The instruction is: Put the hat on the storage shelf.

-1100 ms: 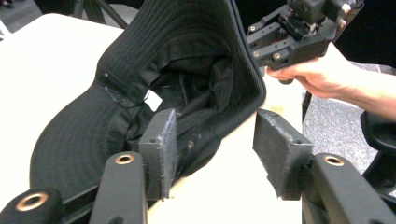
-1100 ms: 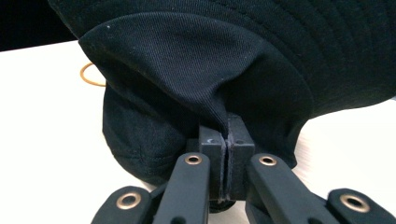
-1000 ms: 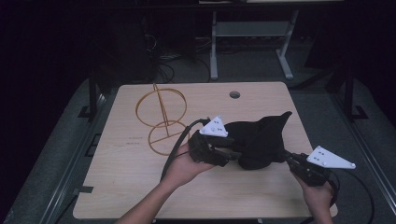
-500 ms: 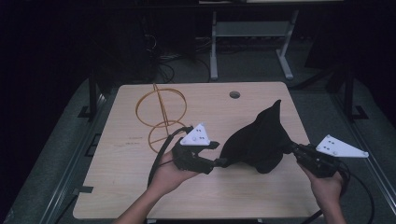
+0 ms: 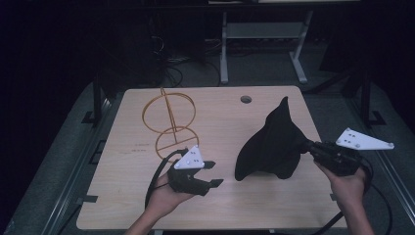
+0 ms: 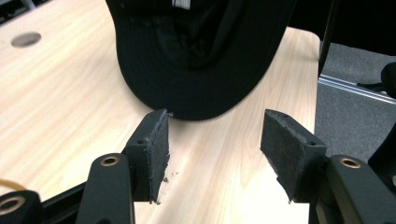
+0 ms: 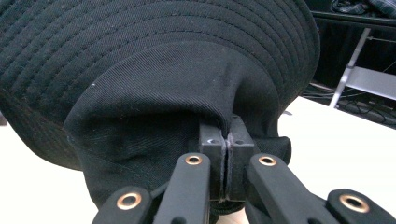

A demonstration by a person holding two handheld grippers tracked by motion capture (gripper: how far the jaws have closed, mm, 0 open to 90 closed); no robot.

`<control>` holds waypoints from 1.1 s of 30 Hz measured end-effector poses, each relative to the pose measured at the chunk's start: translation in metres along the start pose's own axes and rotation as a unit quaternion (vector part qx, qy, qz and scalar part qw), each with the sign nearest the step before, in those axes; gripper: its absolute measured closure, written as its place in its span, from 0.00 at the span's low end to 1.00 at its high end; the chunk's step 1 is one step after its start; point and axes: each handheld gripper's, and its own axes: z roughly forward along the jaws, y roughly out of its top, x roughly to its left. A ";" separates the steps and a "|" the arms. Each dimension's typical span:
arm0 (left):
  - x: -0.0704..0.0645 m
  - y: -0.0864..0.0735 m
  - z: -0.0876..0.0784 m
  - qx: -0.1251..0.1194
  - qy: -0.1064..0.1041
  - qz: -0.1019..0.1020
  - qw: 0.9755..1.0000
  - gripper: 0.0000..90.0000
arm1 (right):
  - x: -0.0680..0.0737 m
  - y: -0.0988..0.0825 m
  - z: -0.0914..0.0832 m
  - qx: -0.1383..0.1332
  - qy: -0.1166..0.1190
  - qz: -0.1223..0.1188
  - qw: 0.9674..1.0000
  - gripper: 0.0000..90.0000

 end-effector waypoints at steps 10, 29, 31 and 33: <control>0.002 -0.030 0.001 0.009 0.010 -0.007 1.000 0.44 | -0.002 0.023 0.006 0.016 0.021 0.018 0.999 0.98; 0.002 -0.046 0.006 0.013 0.013 0.019 1.000 0.41 | 0.001 0.067 0.030 0.009 0.062 0.033 0.998 0.98; 0.003 -0.047 0.007 0.013 0.012 0.020 1.000 0.41 | 0.002 0.070 0.034 0.011 0.065 0.033 0.997 0.98; 0.002 -0.047 0.007 0.013 0.010 0.021 1.000 0.41 | 0.004 0.073 0.037 0.012 0.068 0.032 0.997 0.98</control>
